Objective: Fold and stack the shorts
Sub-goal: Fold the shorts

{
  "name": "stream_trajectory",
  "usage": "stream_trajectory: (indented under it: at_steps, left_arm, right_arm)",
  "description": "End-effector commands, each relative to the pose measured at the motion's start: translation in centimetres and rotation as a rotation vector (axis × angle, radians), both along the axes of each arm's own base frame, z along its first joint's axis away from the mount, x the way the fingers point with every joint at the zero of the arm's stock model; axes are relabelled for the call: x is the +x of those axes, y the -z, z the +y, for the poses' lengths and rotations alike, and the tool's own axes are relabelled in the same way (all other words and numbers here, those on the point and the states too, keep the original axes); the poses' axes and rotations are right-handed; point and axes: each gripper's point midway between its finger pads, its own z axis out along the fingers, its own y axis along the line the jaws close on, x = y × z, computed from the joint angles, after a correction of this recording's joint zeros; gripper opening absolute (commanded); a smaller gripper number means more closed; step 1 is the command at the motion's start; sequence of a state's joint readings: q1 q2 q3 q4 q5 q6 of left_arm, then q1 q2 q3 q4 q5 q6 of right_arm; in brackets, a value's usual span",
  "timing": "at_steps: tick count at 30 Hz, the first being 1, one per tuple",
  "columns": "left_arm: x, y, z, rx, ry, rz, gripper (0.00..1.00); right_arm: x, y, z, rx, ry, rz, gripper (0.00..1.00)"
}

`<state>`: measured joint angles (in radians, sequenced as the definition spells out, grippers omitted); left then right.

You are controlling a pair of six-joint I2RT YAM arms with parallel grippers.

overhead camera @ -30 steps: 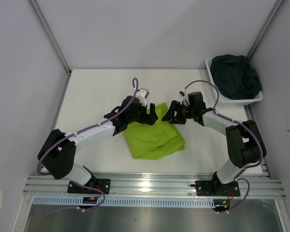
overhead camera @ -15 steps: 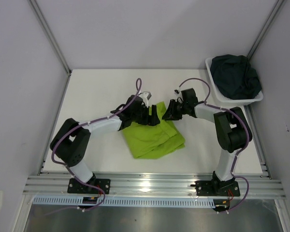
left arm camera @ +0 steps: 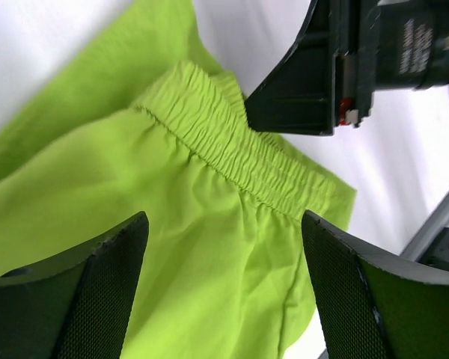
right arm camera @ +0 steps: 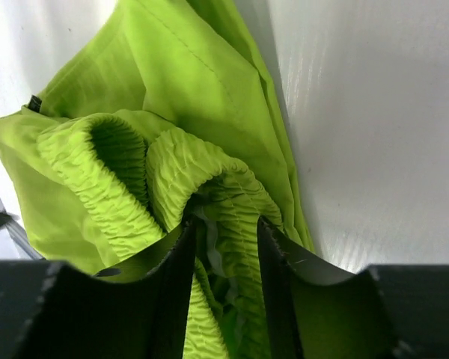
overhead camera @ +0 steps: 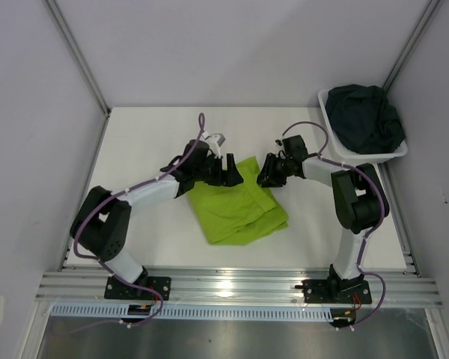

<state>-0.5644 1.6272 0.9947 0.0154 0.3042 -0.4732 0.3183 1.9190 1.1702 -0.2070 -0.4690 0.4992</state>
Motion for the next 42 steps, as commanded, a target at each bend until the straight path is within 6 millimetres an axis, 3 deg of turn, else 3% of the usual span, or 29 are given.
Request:
stream_trajectory:
  at_steps: [1, 3, 6, 7, 10, 12, 13, 18, 25, 31, 32, 34, 35, 42]
  left_arm:
    - [0.8, -6.6, 1.3, -0.100, -0.013, -0.110, 0.85]
    - [1.2, -7.8, 2.6, -0.108, -0.036, -0.125, 0.86]
    - [1.0, -8.8, 3.9, -0.112, -0.055, -0.132, 0.87]
    - [0.8, -8.7, 4.0, -0.114, -0.050, -0.124, 0.87]
    - [0.4, -7.6, 4.6, -0.113, -0.055, -0.093, 0.88]
    - [0.6, -6.8, 4.9, -0.130, -0.054, -0.074, 0.88]
    - [0.7, -6.5, 5.0, -0.137, -0.057, -0.062, 0.88]
    - [1.5, -4.6, 5.4, -0.208, -0.046, 0.008, 0.87]
    - [2.6, -3.1, 5.4, -0.241, -0.046, 0.065, 0.87]
    - [3.1, -1.1, 4.4, -0.280, -0.027, 0.155, 0.88]
    - [3.3, -0.3, 4.1, -0.295, -0.027, 0.184, 0.88]
    - [3.4, 0.5, 3.7, -0.306, -0.018, 0.216, 0.89]
    - [3.5, 2.0, 3.9, -0.284, -0.040, 0.263, 0.88]
    - [3.8, 4.8, 4.1, -0.253, -0.081, 0.326, 0.87]
  right_arm:
    - [1.5, -5.0, -0.3, -0.004, 0.019, -0.116, 0.42]
    - [1.1, -7.6, 0.0, 0.022, 0.011, -0.167, 0.43]
    - [-0.3, -10.5, 0.4, 0.062, -0.004, -0.219, 0.53]
    - [-0.6, -11.1, 0.5, 0.071, -0.004, -0.231, 0.65]
    - [-3.1, -12.8, 2.0, 0.136, -0.042, -0.253, 0.73]
    - [-4.5, -13.0, 3.2, 0.195, -0.059, -0.242, 0.68]
    - [-5.9, -13.0, 4.7, 0.231, -0.104, -0.227, 0.60]
    - [-8.9, -12.6, 9.2, 0.336, -0.166, -0.211, 0.34]
    - [-12.7, -11.8, 14.6, 0.418, -0.274, -0.185, 0.22]
    - [-14.6, -8.8, 16.7, 0.472, -0.320, -0.069, 0.20]
    - [-14.7, -6.9, 16.5, 0.451, -0.305, -0.024, 0.19]
    - [-15.2, -5.5, 16.5, 0.452, -0.305, 0.007, 0.18]
    - [-15.8, -3.8, 16.2, 0.432, -0.294, 0.049, 0.18]
    - [-17.8, 1.4, 14.7, 0.311, -0.254, 0.121, 0.18]
